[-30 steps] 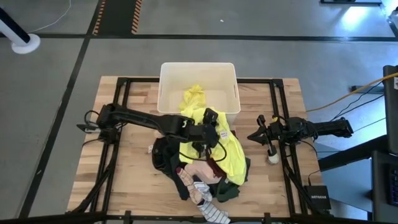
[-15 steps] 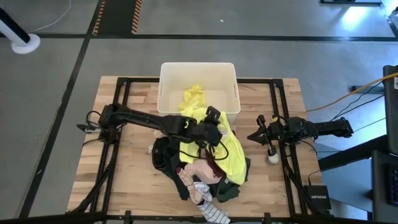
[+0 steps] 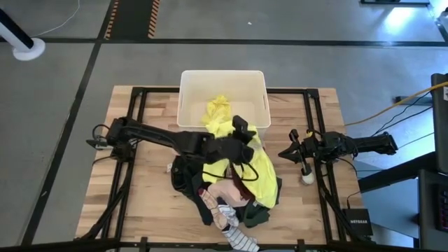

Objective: Sort clothes
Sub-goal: Put the yellow shirt into the white bin

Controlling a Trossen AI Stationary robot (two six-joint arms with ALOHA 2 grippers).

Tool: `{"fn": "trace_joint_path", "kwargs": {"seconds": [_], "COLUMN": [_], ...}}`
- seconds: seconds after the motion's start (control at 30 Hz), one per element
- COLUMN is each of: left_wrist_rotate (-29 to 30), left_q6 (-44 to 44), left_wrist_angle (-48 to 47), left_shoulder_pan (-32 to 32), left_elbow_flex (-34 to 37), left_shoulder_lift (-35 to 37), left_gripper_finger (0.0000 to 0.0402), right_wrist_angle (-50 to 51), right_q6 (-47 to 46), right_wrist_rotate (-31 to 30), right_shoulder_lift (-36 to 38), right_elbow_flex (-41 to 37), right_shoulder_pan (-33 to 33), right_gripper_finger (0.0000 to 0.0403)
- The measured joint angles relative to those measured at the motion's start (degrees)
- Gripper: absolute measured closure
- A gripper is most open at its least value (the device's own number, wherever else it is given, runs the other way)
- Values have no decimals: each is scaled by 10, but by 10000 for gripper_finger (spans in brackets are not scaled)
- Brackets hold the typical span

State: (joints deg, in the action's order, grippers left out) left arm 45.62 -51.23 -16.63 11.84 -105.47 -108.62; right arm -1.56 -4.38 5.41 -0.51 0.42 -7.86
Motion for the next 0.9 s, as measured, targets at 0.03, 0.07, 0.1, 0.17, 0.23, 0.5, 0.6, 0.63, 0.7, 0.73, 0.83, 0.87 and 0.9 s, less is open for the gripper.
{"fn": "trace_joint_path", "kwargs": {"seconds": [0.03, 0.07, 0.1, 0.17, 0.23, 0.5, 0.6, 0.63, 0.7, 0.73, 0.83, 0.87, 0.9], "left_wrist_rotate": [0, 0, 0, 0, 0, -47, -72, -81, -101, -105, -108, -108, -109], "left_q6": [-4, -9, -17, -33, -48, -63, -41, -29, 6, 32, 101, 118, 134], "left_wrist_angle": [18, 36, 57, 93, 134, 261, 294, 299, 308, 313, 310, 304, 296], "left_shoulder_pan": [-2, -5, -9, -19, -32, -130, -180, -198, -234, -251, -291, -301, -308], "left_elbow_flex": [0, 0, 0, 0, 0, 0, 0, 0, 0, -1, -1, -1, -1], "left_shoulder_lift": [9, 18, 26, 46, 68, 153, 179, 187, 197, 201, 205, 205, 205], "left_gripper_finger": [398, 398, 398, 399, 399, 399, 399, 399, 399, 399, 400, 400, 399], "right_wrist_angle": [0, 0, 0, 0, 0, 0, 0, 0, 0, 0, 0, 0, 0], "right_q6": [0, 0, 0, 0, 0, 0, 0, 0, 0, 0, 0, 0, 0], "right_wrist_rotate": [0, 0, 0, 0, 0, 0, 0, 0, 0, 0, 0, 0, 0], "right_shoulder_lift": [0, 0, 0, 0, 0, 0, 0, 0, 0, 0, 0, 0, 0], "right_elbow_flex": [0, 0, 0, 0, 0, 0, 0, 0, 0, 0, 0, 0, 0], "right_shoulder_pan": [0, 0, 0, 0, 0, 0, 0, 0, 0, 0, 0, 0, 0], "right_gripper_finger": [363, 363, 363, 363, 363, 363, 363, 363, 363, 363, 363, 363, 363]}}
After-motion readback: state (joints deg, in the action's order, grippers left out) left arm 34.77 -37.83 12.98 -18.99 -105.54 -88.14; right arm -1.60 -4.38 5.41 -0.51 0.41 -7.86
